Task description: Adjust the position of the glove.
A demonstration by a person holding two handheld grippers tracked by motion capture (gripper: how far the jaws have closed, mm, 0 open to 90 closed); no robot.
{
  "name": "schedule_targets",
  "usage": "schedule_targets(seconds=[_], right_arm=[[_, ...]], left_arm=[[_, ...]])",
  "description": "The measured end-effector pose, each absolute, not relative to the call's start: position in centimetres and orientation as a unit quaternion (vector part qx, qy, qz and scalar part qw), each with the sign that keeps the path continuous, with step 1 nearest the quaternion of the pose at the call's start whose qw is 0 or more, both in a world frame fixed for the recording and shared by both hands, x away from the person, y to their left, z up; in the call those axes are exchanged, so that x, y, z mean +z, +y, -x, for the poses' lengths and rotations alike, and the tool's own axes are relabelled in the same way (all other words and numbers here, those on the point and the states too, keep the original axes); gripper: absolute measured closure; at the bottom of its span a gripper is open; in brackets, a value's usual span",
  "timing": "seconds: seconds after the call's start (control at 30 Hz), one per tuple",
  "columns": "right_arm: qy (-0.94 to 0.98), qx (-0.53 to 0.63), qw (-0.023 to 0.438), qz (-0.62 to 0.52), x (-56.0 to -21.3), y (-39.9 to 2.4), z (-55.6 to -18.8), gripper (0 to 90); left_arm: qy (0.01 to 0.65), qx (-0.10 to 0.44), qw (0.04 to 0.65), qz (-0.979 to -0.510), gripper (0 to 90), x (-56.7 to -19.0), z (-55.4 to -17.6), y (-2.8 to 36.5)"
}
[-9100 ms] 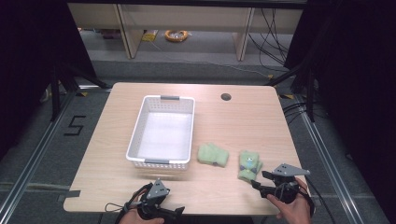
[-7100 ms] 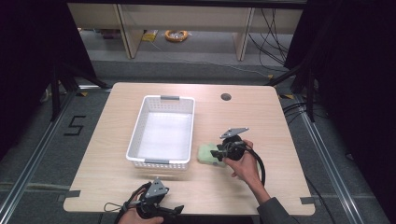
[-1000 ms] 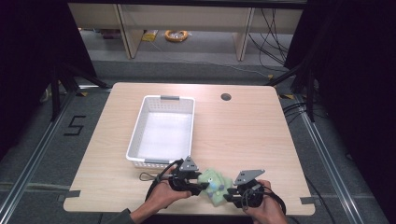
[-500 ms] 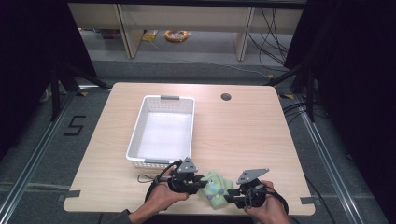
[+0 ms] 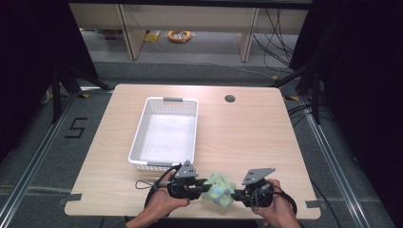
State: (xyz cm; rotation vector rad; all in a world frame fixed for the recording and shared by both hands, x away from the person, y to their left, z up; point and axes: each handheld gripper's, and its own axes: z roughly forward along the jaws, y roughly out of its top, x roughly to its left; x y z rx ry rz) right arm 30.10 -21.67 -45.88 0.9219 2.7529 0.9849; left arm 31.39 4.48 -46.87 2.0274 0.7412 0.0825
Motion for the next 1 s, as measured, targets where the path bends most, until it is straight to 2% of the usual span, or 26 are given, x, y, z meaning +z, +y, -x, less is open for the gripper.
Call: schedule_targets(seconds=[0.13, 0.43, 0.7, 0.9, 0.93, 0.97, 1.0], right_arm=[[0.904, 0.303, 0.037, -0.3, -45.5, -21.7, -31.2, 83.5], [0.937, 0.259, -0.004, -0.235, -45.5, -20.9, -34.8, 83.4], [0.942, 0.246, -0.009, -0.229, -46.2, -20.5, -35.9, 82.4], [0.934, 0.247, 0.005, -0.257, -46.5, -20.8, -35.8, 75.4], [0.931, 0.253, 0.012, -0.265, -46.4, -21.1, -35.7, 72.3], [0.931, 0.253, 0.012, -0.265, -46.4, -21.1, -35.7, 72.3], [0.927, 0.254, 0.014, -0.276, -46.2, -21.4, -35.4, 68.0]], left_arm=[[0.308, 0.038, 0.482, -0.82, 74.7, -46.8, -30.3, 4.4], [0.355, 0.0, 0.484, -0.799, 74.7, -48.5, -30.0, 4.8], [0.376, -0.006, 0.474, -0.796, 72.6, -49.5, -29.5, 4.7], [0.373, -0.004, 0.475, -0.797, 64.3, -49.4, -29.3, 4.8], [0.378, -0.003, 0.475, -0.795, 58.4, -49.4, -29.3, 5.0], [0.382, -0.007, 0.472, -0.794, 58.4, -49.3, -29.2, 5.1], [0.384, -0.011, 0.473, -0.793, 55.9, -49.3, -29.3, 5.3]])
